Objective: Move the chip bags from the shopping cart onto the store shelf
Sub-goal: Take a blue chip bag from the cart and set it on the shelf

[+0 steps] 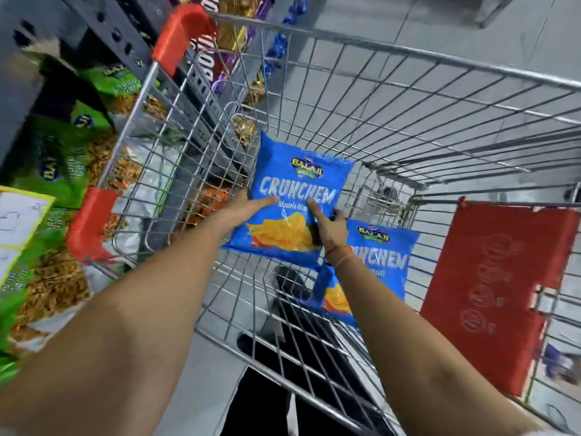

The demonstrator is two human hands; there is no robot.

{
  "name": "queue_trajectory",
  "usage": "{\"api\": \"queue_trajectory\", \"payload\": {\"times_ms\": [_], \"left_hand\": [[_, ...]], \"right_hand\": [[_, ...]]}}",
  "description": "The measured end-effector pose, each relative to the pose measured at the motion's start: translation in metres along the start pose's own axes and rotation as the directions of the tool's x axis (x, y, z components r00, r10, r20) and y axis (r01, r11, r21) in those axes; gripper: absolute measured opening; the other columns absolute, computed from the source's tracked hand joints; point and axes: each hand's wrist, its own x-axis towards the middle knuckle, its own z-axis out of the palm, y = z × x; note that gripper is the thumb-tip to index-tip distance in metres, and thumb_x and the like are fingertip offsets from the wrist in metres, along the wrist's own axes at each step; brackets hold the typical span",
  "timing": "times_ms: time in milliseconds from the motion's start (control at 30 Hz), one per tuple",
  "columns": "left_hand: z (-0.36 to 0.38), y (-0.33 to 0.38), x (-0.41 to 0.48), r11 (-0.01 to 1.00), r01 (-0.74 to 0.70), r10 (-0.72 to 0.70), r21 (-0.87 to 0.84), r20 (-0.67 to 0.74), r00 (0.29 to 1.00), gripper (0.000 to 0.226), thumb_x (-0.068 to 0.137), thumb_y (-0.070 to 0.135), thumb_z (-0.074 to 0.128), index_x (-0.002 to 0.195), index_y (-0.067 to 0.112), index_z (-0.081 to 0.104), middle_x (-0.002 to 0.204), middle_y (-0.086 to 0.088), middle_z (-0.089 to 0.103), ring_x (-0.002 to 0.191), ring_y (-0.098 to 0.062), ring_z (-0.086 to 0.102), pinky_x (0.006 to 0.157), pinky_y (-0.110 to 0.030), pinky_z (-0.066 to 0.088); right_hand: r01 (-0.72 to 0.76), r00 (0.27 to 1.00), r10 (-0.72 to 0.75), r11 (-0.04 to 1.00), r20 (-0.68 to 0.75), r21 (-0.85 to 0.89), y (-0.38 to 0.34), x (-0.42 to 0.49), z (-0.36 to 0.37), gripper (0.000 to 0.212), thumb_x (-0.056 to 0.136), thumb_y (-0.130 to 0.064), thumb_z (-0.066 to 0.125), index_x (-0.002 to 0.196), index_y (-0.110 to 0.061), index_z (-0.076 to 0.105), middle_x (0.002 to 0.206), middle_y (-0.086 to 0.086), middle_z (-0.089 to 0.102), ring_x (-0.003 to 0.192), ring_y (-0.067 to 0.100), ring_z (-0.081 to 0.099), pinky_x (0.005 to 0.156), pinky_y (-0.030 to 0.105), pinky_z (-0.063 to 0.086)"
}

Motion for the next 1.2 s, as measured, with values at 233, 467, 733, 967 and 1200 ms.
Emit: {"api": "queue_trajectory", "payload": {"times_ms": [233, 467, 733, 967, 1200], "left_hand": [[0.011, 0.029, -0.054, 0.998, -0.03, 0.031, 0.053, -0.026, 0.999, 0.058, 0.063, 0.019, 0.087, 0.114, 0.013, 0.06, 0.113, -0.004, 0.067, 0.097, -0.021, 0.063, 0.087, -0.031, 0.05], [0.0, 0.049, -0.118, 0.989, -0.15, 0.15, 0.011, -0.034, 0.988, 0.046, 0.073, 0.017, 0.08, 0.113, 0.012, 0.058, 0.109, -0.004, 0.064, 0.076, -0.011, 0.062, 0.06, -0.02, 0.049], [-0.021, 0.101, -0.234, 0.896, -0.443, 0.437, 0.0, -0.173, 0.883, 0.03, 0.076, 0.01, 0.076, 0.097, 0.015, 0.055, 0.098, 0.001, 0.063, 0.076, -0.012, 0.06, 0.061, -0.015, 0.05], [-0.061, 0.144, -0.352, 0.715, -0.698, 0.677, 0.041, -0.293, 0.676, 0.024, 0.075, 0.007, 0.076, 0.083, 0.025, 0.061, 0.074, 0.018, 0.07, 0.071, -0.006, 0.067, 0.054, -0.009, 0.051], [-0.108, 0.175, -0.494, 0.479, -0.859, 0.8, 0.181, -0.493, 0.342, 0.034, 0.062, 0.028, 0.086, 0.088, 0.023, 0.065, 0.076, 0.017, 0.073, 0.067, 0.004, 0.066, 0.064, -0.017, 0.055]], "right_hand": [[0.0, 0.996, -0.014, 0.988, 0.089, 0.156, -0.015, -0.029, -0.008, 0.073, 0.089, -0.021, 0.067, 0.145, 0.005, 0.029, 0.143, 0.012, 0.047, 0.128, 0.029, 0.049, 0.093, 0.025, 0.04], [0.164, 0.981, -0.182, 0.96, 0.061, 0.227, -0.043, -0.074, -0.019, 0.079, 0.063, -0.051, 0.084, 0.122, -0.005, 0.061, 0.118, 0.01, 0.069, 0.108, 0.027, 0.067, 0.094, 0.043, 0.055], [0.461, 0.878, -0.479, 0.837, -0.011, 0.295, -0.123, -0.165, -0.042, 0.03, 0.074, -0.024, 0.082, 0.097, -0.008, 0.071, 0.091, 0.005, 0.075, 0.074, 0.001, 0.07, 0.07, 0.028, 0.058], [0.662, 0.7, -0.713, 0.634, -0.03, 0.4, -0.214, -0.265, -0.05, 0.032, 0.07, -0.024, 0.085, 0.096, -0.01, 0.073, 0.087, -0.001, 0.076, 0.075, 0.004, 0.071, 0.07, 0.025, 0.057], [0.789, 0.416, -0.909, 0.344, -0.03, 0.509, -0.305, -0.389, -0.046, 0.036, 0.071, -0.027, 0.084, 0.098, -0.008, 0.073, 0.095, 0.004, 0.077, 0.082, 0.009, 0.071, 0.073, 0.028, 0.057]]}}
